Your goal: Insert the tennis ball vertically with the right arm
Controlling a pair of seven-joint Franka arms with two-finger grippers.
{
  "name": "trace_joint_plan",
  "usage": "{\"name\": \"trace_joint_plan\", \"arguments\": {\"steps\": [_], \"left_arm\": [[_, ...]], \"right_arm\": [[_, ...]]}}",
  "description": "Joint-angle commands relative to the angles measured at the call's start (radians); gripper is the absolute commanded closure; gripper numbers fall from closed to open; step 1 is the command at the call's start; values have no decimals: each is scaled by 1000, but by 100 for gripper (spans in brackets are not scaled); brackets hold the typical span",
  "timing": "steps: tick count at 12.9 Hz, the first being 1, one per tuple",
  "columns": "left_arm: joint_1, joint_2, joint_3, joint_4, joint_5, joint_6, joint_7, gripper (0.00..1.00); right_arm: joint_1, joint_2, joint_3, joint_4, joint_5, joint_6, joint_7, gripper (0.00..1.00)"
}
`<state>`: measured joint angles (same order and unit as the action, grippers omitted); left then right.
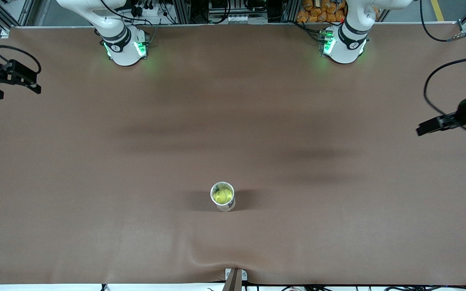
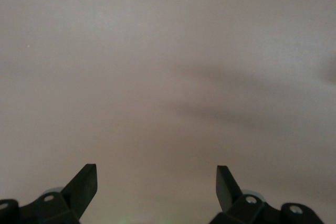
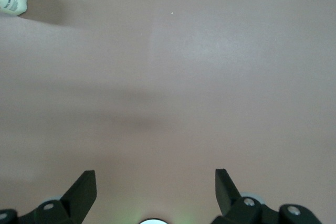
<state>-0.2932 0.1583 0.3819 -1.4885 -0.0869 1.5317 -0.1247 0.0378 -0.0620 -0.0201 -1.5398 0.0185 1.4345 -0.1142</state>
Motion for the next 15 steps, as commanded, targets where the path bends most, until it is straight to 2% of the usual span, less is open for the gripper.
{"name": "trace_joint_plan", "arguments": {"steps": [1, 3, 4, 7, 9, 13, 15], "left_arm": [[20, -42, -12, -27, 26, -28, 22, 0], [22, -74, -20, -32, 62, -39, 48, 0], [55, -80, -53, -23, 67, -51, 51, 0], [337, -85, -373, 11, 79, -113, 31, 0], [429, -95, -493, 14, 95, -143, -9, 0], [440, -134, -529, 13, 98, -188, -12, 0], [448, -140, -572, 14, 133, -186, -6, 0]], "right_arm": [[1, -2, -1, 10, 0, -17, 24, 0], [1, -2, -11, 10, 0, -26, 24, 0], [1, -1, -14, 10, 0, -26, 22, 0], [2, -1, -18, 12, 0, -34, 24, 0], [-9, 1, -17, 15, 0, -34, 21, 0], [-10, 8, -15, 37, 0, -29, 24, 0], [-10, 8, -15, 49, -8, -39, 25, 0]]}}
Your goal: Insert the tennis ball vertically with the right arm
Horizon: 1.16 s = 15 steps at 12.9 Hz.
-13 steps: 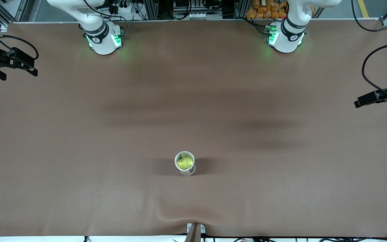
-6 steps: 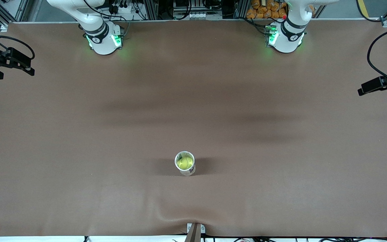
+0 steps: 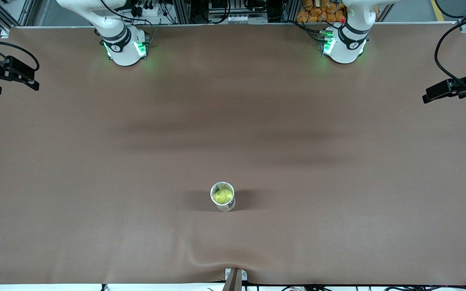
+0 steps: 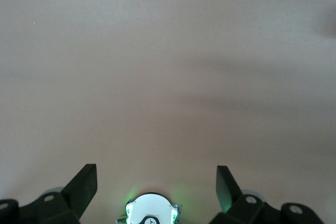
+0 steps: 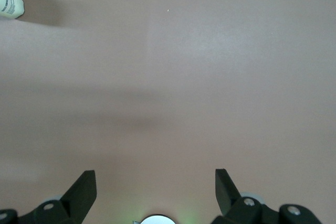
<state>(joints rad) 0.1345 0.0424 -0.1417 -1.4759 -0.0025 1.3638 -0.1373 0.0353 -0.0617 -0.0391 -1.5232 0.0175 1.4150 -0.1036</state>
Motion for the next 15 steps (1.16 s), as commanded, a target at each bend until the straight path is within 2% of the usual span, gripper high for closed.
{"name": "trace_joint_plan", "arguments": {"steps": [1, 3, 7, 15], "left_arm": [[20, -24, -71, 2, 56, -15, 8, 0], [20, -61, -82, 3, 55, 20, 8, 0], [23, -59, -85, 2, 29, 78, 21, 0], [40, -52, -78, 5, -7, 80, 54, 0]], "right_arm": [[-9, 10, 4, 32, -7, -19, 12, 0], [-17, 13, 4, 32, -5, -18, 15, 0], [-20, 14, 2, 37, -4, -16, 22, 0], [-46, 13, 2, 49, -1, -19, 19, 0]]}}
